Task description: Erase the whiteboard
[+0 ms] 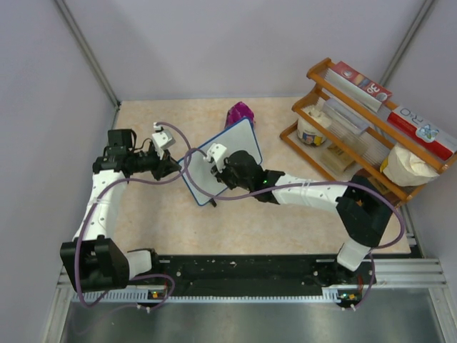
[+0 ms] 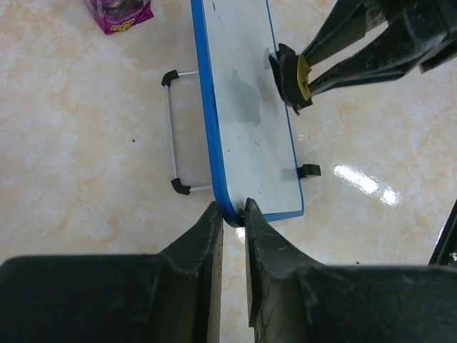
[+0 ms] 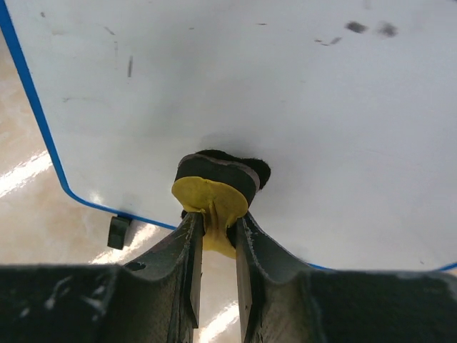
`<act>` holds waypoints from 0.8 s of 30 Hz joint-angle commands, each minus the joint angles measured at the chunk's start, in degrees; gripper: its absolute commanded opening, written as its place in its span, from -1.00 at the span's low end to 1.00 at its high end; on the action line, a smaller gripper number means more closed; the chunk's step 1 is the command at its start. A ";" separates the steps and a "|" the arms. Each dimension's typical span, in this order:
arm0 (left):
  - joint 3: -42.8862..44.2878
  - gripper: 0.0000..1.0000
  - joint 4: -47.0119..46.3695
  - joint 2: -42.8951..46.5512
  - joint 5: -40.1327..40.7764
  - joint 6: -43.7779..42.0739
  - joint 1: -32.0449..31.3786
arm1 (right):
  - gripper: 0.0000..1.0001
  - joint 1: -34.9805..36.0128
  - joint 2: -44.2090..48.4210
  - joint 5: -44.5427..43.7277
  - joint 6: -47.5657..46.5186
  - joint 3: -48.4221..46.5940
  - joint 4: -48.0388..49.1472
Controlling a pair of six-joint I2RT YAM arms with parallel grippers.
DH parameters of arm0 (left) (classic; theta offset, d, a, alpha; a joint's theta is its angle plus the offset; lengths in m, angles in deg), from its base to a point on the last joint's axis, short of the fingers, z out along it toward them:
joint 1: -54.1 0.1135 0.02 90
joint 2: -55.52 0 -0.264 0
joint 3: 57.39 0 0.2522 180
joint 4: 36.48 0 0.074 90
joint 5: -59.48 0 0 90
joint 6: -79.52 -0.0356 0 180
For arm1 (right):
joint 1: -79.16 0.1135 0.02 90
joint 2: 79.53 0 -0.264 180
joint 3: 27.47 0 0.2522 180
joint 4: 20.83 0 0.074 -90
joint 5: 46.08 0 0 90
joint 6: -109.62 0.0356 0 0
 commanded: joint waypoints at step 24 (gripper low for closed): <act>3.06 -1.00 1.88 -0.47 3.26 -4.27 -0.16 | -1.00 -24.12 28.42 4.39 -9.70 11.60 -34.95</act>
